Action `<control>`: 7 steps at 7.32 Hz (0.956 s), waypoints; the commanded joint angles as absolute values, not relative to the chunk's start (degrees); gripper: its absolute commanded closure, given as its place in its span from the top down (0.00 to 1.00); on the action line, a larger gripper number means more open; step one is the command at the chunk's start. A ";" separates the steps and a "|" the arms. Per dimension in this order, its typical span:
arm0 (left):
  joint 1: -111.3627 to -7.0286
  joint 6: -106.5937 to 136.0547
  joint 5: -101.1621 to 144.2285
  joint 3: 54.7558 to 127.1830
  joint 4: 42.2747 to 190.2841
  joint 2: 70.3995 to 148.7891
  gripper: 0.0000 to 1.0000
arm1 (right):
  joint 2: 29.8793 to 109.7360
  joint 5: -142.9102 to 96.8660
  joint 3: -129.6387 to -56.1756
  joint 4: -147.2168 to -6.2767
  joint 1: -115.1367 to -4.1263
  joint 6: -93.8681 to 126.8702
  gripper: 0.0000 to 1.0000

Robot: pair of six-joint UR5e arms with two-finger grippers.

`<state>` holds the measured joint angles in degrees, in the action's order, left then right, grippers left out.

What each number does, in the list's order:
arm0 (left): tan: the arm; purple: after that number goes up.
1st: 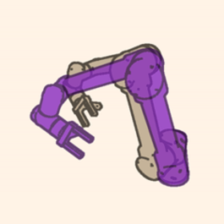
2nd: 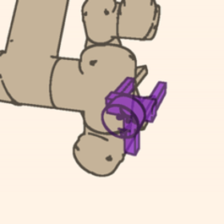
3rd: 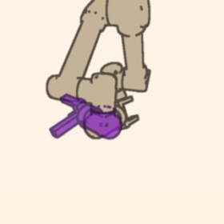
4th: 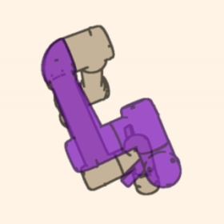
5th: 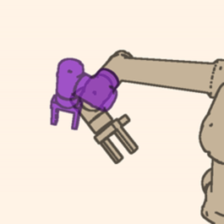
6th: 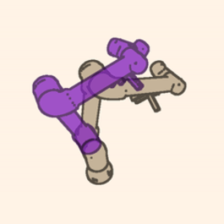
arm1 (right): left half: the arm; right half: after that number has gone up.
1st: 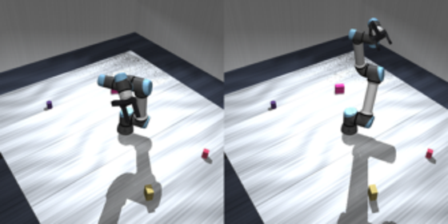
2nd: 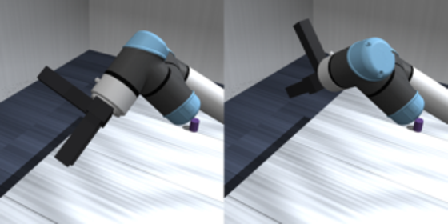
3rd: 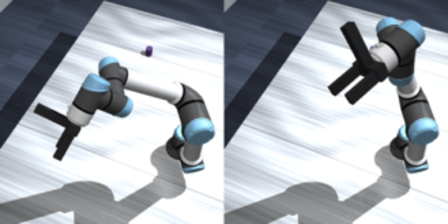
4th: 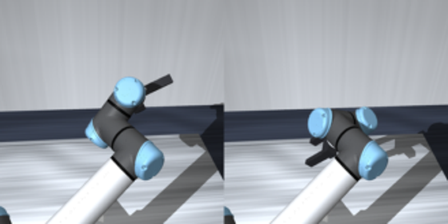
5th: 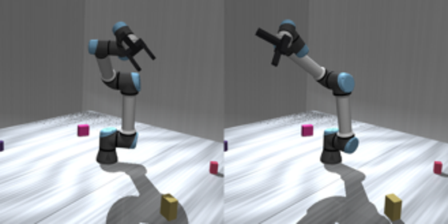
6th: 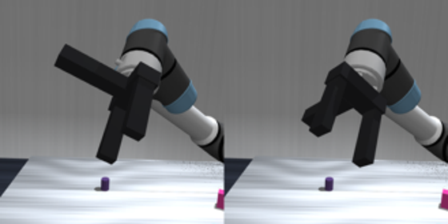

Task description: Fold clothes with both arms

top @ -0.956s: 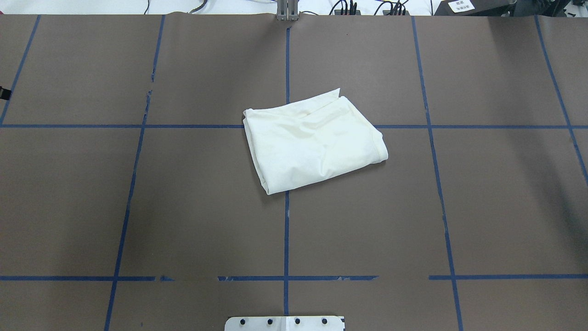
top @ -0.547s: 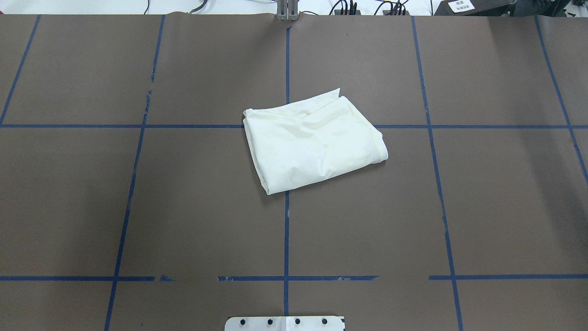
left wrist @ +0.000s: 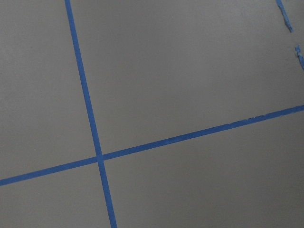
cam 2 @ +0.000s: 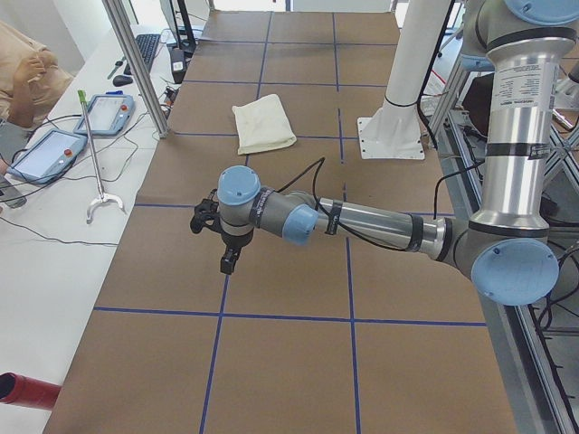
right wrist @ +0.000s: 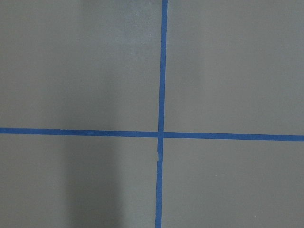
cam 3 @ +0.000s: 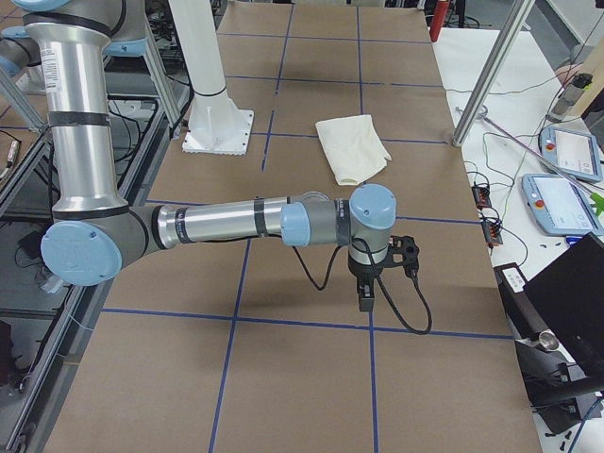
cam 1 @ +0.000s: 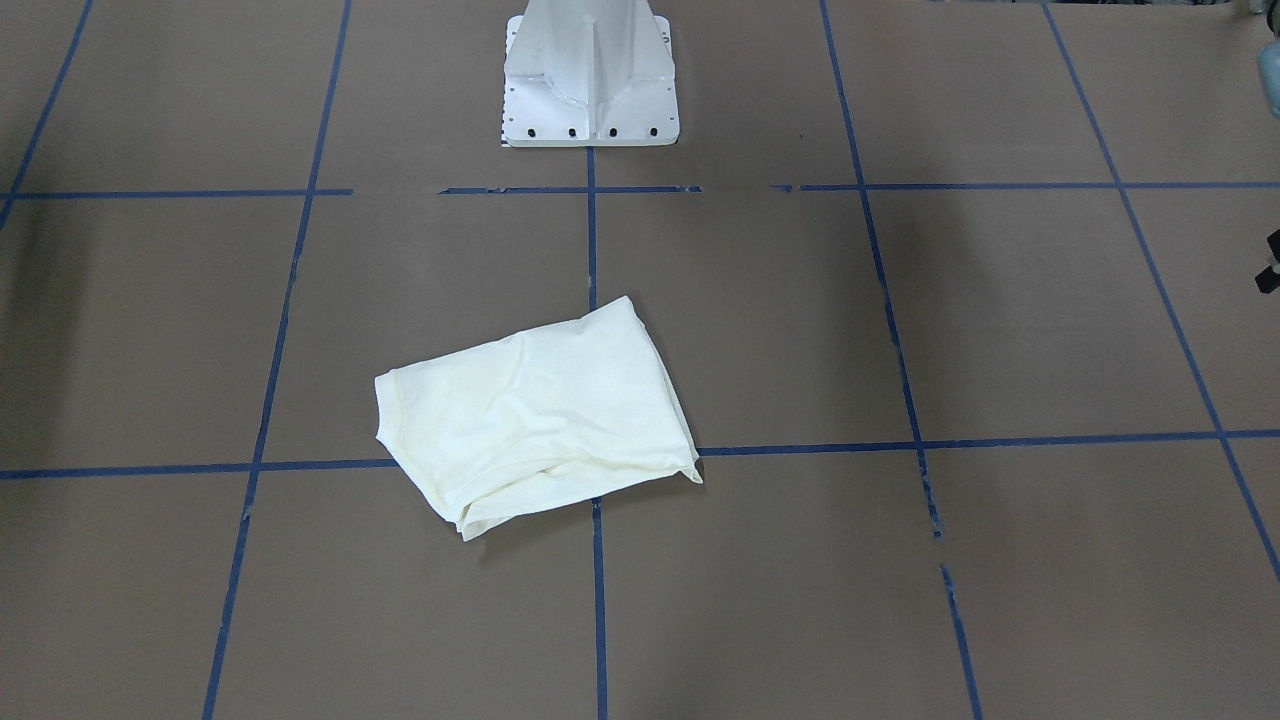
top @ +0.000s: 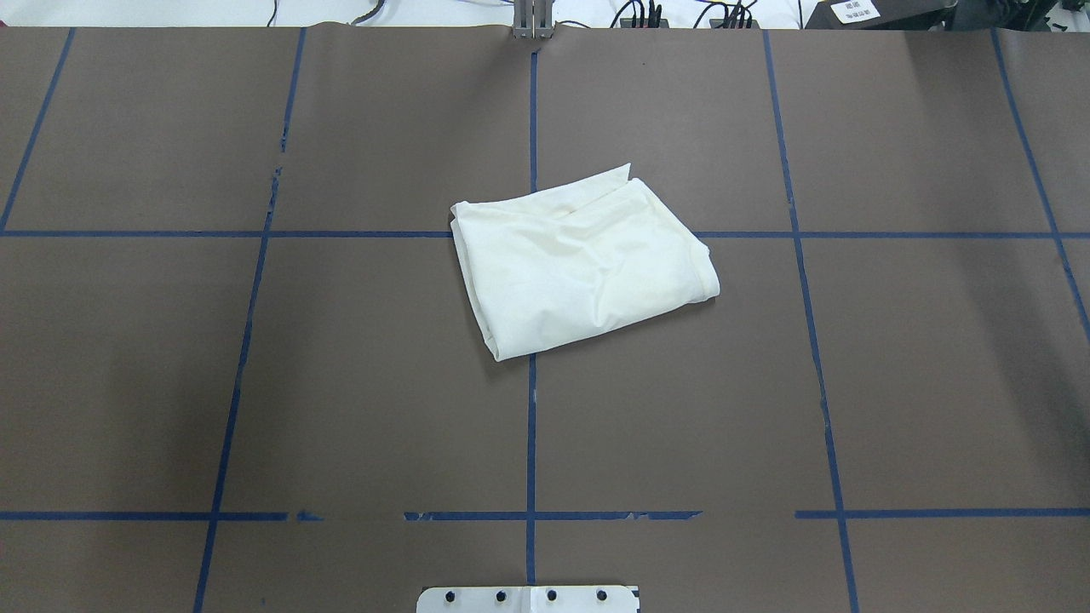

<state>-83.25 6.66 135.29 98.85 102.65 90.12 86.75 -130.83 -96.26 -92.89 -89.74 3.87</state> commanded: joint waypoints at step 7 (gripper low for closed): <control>-85.25 8.09 134.83 99.58 103.79 88.59 1.00 | 89.12 -132.19 -96.77 -93.52 -88.25 4.04 1.00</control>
